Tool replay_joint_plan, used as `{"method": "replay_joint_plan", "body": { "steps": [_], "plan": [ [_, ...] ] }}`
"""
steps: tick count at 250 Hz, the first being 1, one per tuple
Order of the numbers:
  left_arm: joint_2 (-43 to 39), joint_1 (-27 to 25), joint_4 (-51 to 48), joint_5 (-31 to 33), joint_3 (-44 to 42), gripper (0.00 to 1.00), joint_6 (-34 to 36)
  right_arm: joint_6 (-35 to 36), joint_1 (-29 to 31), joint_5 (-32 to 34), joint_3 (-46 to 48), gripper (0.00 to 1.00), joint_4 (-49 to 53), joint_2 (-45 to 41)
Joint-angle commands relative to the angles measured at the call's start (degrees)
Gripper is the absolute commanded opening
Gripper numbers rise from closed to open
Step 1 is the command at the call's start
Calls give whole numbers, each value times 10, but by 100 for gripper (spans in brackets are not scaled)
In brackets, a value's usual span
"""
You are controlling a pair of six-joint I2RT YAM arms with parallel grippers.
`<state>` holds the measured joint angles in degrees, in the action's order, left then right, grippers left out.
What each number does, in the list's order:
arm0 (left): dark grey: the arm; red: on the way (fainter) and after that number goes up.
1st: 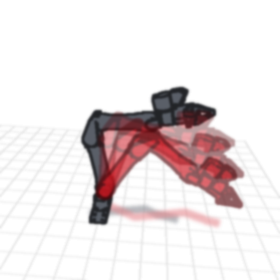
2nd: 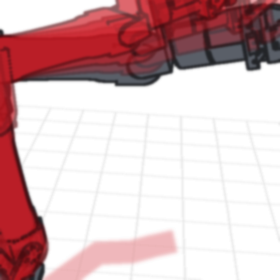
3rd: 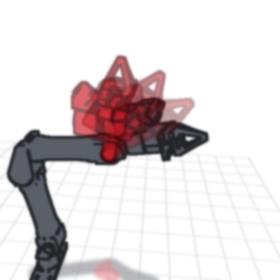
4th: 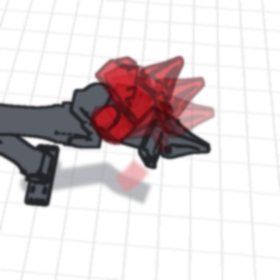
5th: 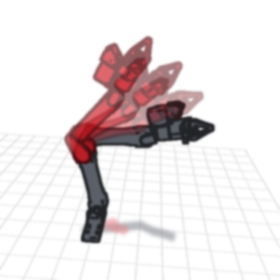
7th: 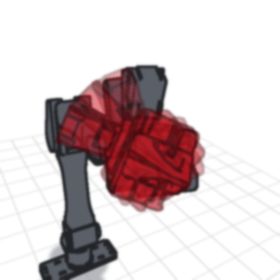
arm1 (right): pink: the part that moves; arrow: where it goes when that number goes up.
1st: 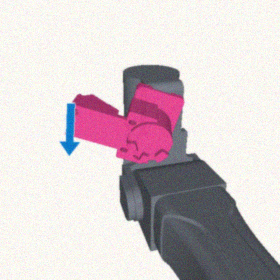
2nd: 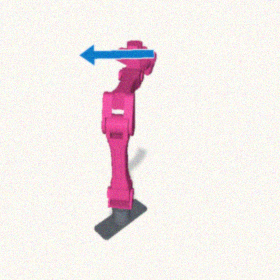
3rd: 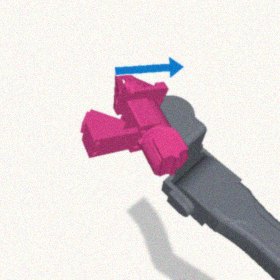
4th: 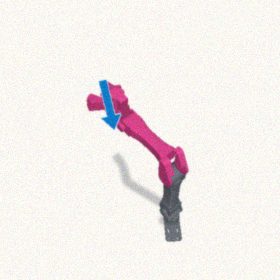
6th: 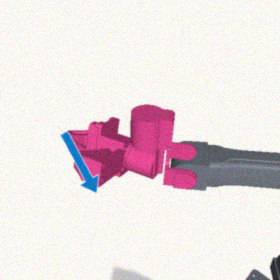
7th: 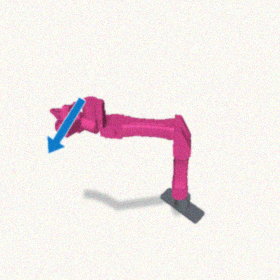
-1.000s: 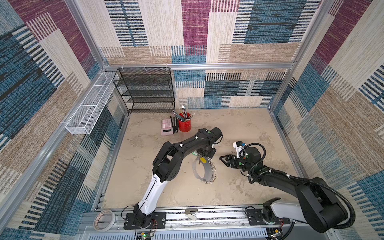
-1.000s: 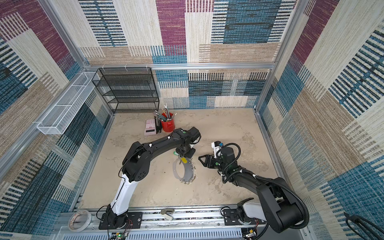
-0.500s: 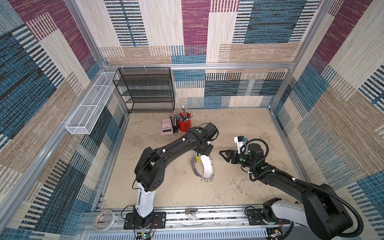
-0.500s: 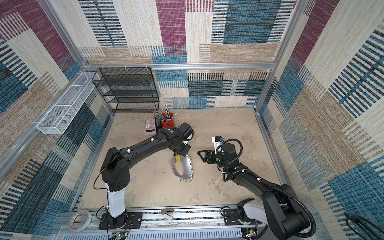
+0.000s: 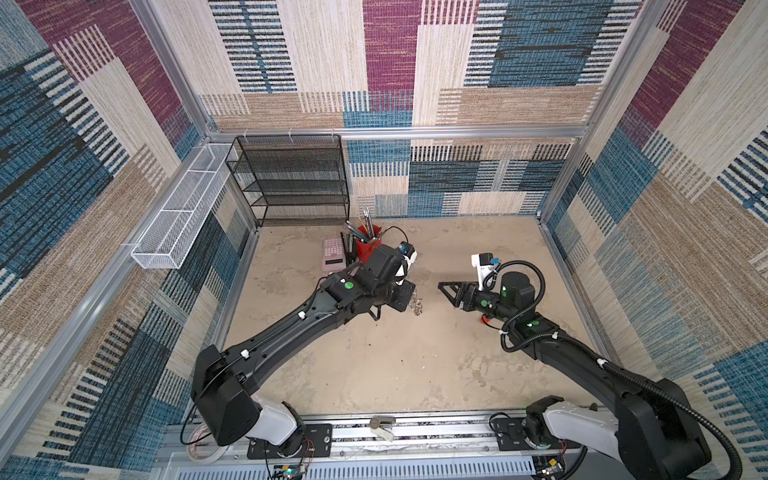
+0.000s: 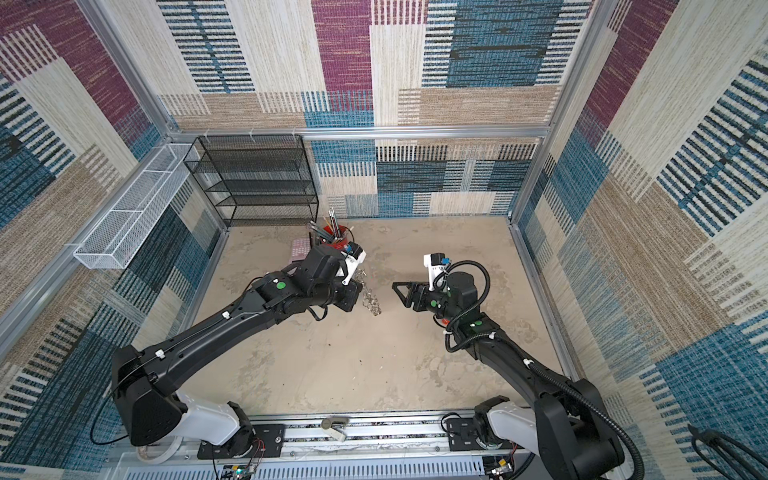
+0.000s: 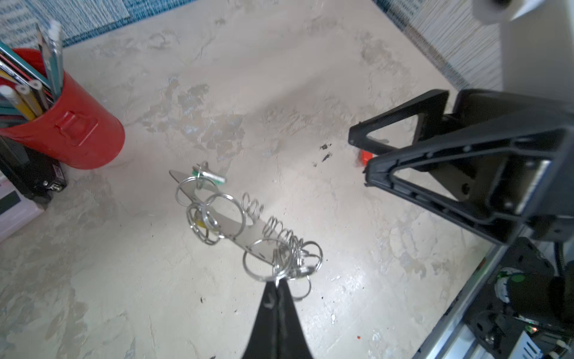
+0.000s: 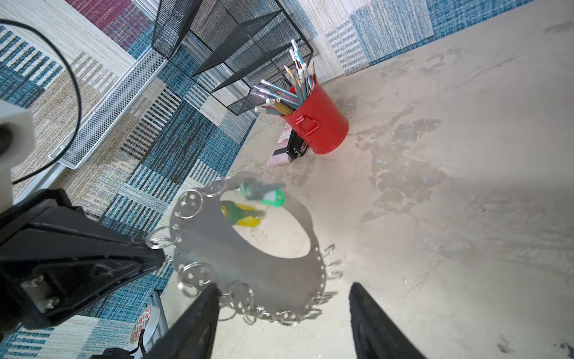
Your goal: Put the keys on the keyring
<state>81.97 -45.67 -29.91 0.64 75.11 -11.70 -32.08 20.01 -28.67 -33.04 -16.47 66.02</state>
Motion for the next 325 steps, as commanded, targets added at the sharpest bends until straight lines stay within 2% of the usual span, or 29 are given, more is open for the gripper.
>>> {"method": "replay_joint_plan", "body": {
  "steps": [1,84,103,130,188,228,255,281,325],
  "plan": [
    [-14,5,90,-16,-17,0,16,7,1,-21,-8,68,-9,-4],
    [-34,26,165,-102,-61,0,0,19,2,-91,-7,63,-39,-31],
    [-39,29,171,-107,-70,0,-2,23,1,-110,-10,56,-47,-35],
    [-38,33,182,-147,-77,0,4,35,6,-132,-13,55,-63,-43],
    [-46,44,232,-186,-99,0,22,56,12,-169,-38,43,-86,-29],
    [-64,47,265,-204,-119,0,37,69,32,-178,-53,42,-85,-19],
    [-76,48,274,-220,-128,0,44,86,49,-174,-64,46,-69,-14],
    [-89,49,281,-243,-138,0,56,95,53,-167,-70,47,-64,-12],
    [-107,51,285,-244,-150,0,91,113,52,-157,-82,45,-49,-12]
  ]
}}
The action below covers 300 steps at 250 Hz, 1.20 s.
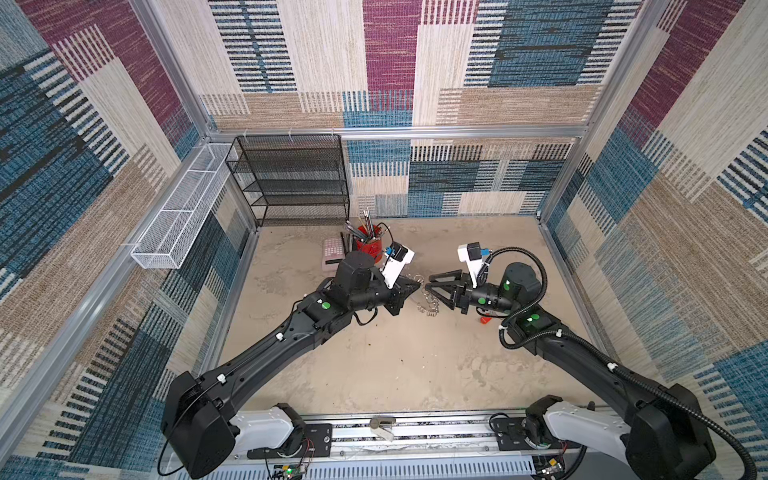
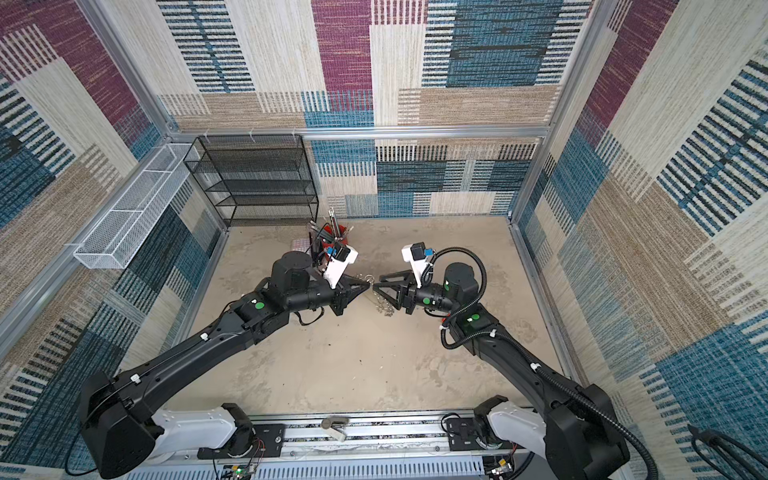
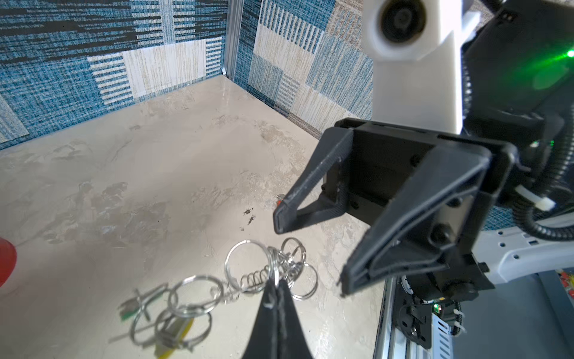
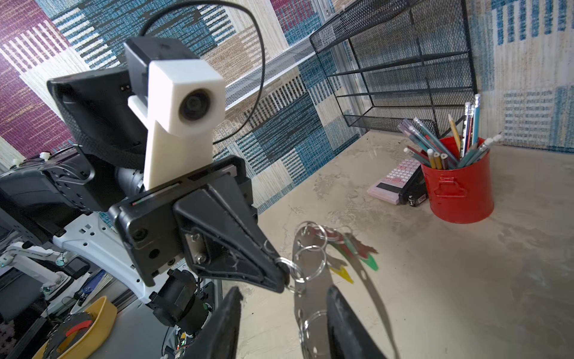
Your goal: Put the keys on the keyring
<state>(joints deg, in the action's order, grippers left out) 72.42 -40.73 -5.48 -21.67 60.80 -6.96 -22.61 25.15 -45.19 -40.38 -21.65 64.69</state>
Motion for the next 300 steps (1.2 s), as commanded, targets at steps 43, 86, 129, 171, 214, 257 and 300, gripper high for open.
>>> {"method": "replay_joint_plan", "body": {
  "steps": [43,86,129,171,214,257,300],
  "plan": [
    [-20,12,55,-36,-18,0,80,20,2,-15,-9,37,-8,6],
    [-23,30,55,-105,-19,0,110,32,6,-38,-4,36,-20,-3],
    [-12,46,26,-174,-4,0,146,42,8,-45,-5,35,-31,-1],
    [0,58,22,-213,-3,0,184,52,10,-52,-21,33,-34,20],
    [5,73,12,-240,-2,0,203,65,17,-64,-29,30,-28,37],
    [10,84,-6,-273,3,0,219,75,29,-76,-27,29,-26,39],
    [13,90,-5,-284,2,0,224,81,37,-74,-33,21,-19,50]
  ]
}}
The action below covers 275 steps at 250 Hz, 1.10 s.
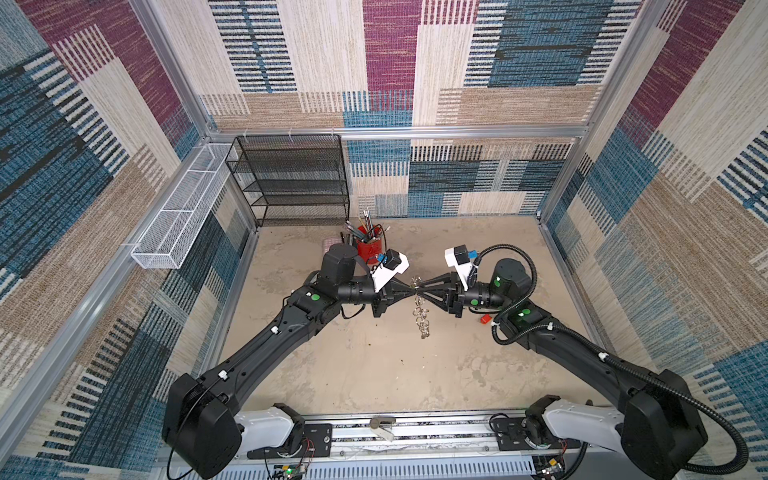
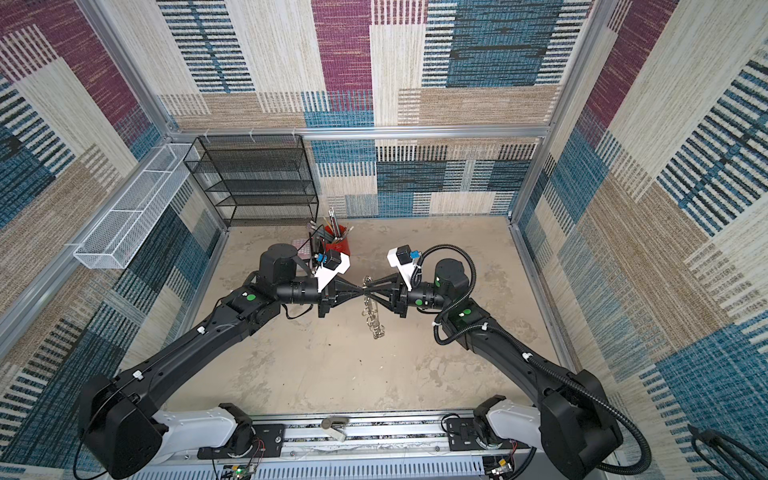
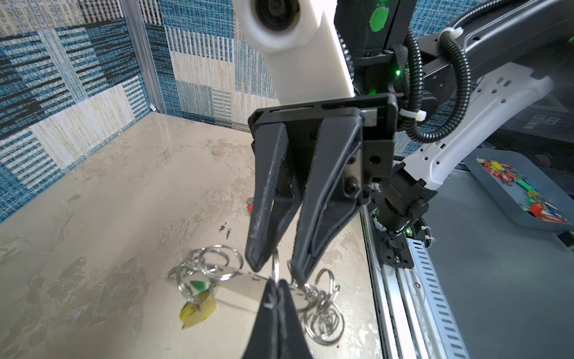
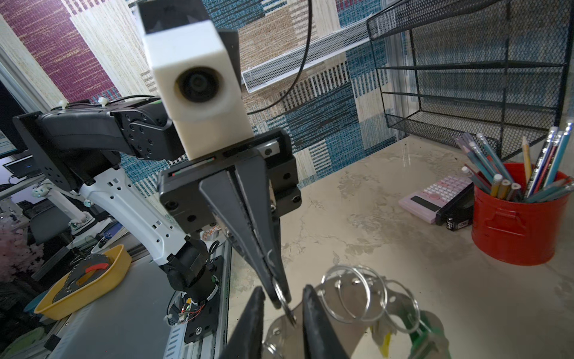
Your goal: Put the keys on the keyring
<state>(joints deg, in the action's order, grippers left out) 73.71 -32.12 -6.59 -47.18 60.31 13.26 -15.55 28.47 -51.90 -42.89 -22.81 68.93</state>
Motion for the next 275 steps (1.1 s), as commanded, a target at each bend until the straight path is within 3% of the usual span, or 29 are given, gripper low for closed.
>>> {"method": "replay_joint_plan", "body": {
  "steps": [1,84,193,275],
  "plan": [
    [0,4,6,-30,7,0,21,11,3,-7,-8,21,-8,8],
    [-15,15,15,-24,-5,0,26,23,17,-1,-27,0,11,32],
    [-15,25,56,-2,-30,0,-20,9,19,18,-19,0,-32,28],
    [-22,29,97,-5,-57,17,-65,-23,18,2,-19,0,-83,36]
  ]
}}
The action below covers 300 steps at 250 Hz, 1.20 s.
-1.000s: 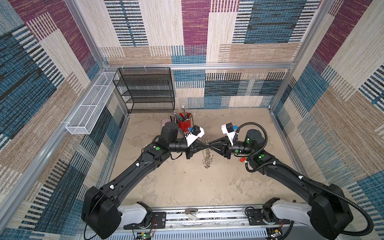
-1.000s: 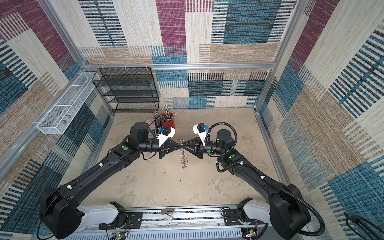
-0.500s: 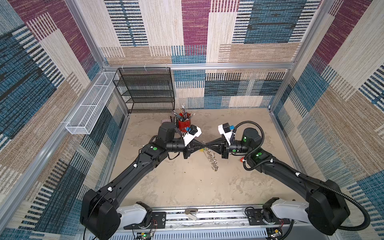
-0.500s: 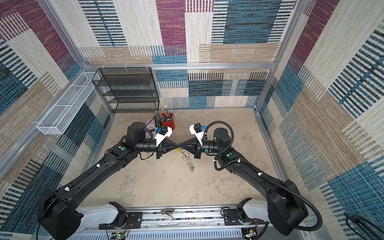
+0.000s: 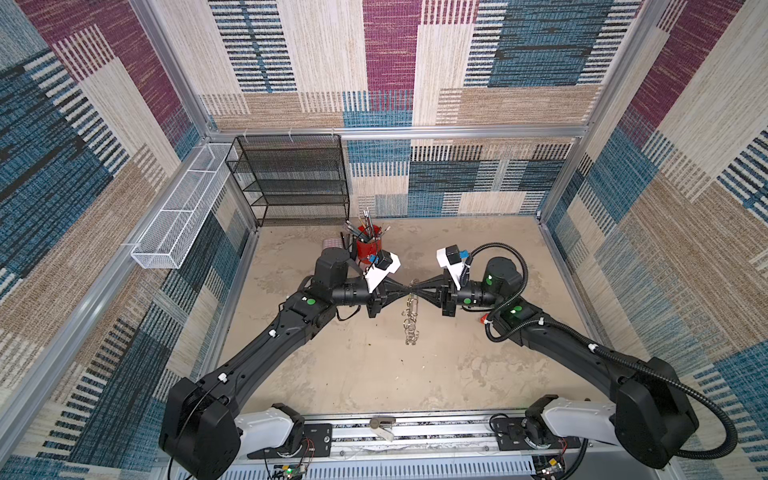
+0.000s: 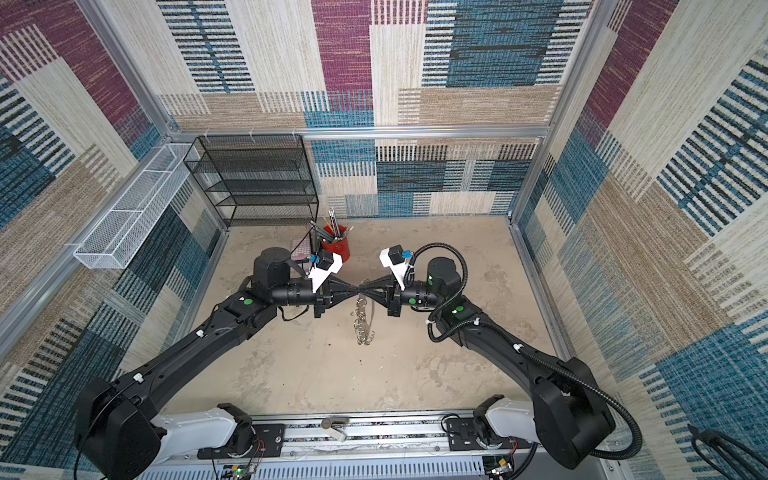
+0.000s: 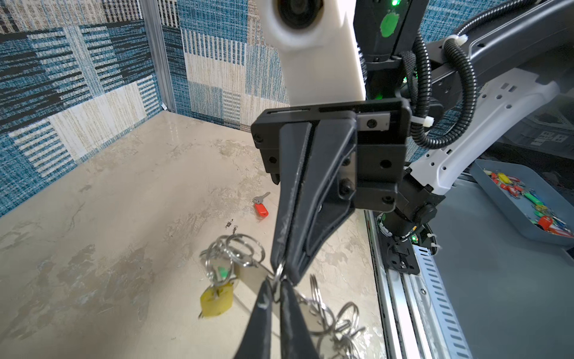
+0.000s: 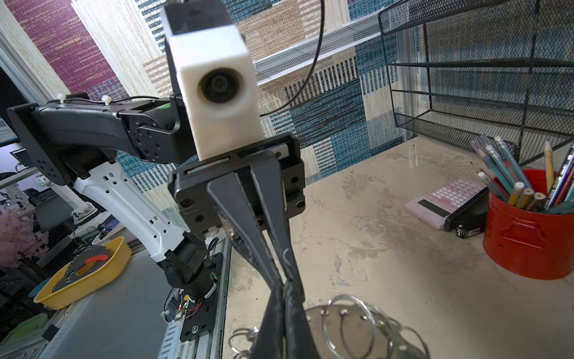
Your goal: Put the keys on the keyring
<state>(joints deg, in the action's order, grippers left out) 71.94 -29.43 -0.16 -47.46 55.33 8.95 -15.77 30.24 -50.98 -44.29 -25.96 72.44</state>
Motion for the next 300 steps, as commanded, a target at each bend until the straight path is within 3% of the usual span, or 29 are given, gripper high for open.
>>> {"method": "replay_joint_plan", "body": {
  "steps": [1,103,196,300],
  "plan": [
    [-4,2,33,-2,-7,17,-22,-21,1,-7,-5,0,-52,1],
    [-35,20,109,-36,-69,40,-70,-51,-2,-23,6,0,-96,-6],
    [-50,23,156,-74,-86,53,-92,-81,-3,-40,16,0,-139,7],
    [-28,23,215,-89,-91,47,-133,-105,-3,-52,30,0,-170,11]
  ]
}}
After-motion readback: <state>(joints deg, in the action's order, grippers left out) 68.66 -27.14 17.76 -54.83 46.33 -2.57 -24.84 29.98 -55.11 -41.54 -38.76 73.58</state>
